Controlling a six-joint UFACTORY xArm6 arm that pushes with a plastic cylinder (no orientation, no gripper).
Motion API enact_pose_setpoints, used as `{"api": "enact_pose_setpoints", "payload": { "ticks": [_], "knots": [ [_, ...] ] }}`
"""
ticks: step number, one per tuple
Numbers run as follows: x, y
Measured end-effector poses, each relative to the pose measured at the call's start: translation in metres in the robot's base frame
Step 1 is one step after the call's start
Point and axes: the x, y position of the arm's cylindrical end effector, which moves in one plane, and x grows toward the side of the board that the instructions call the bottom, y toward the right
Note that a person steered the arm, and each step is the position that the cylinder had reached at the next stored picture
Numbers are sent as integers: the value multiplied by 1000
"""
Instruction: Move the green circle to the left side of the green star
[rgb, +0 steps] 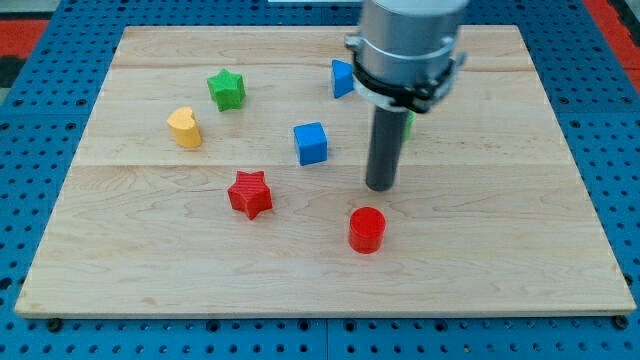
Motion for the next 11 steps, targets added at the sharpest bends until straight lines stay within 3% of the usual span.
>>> {"api": "enact_pose_setpoints", "payload": {
  "ticks": [1,2,6,10,11],
  "knots": [
    [-53,49],
    [-62,-2],
    [-131,167],
    [-157,77],
    [-139,65]
  ]
}}
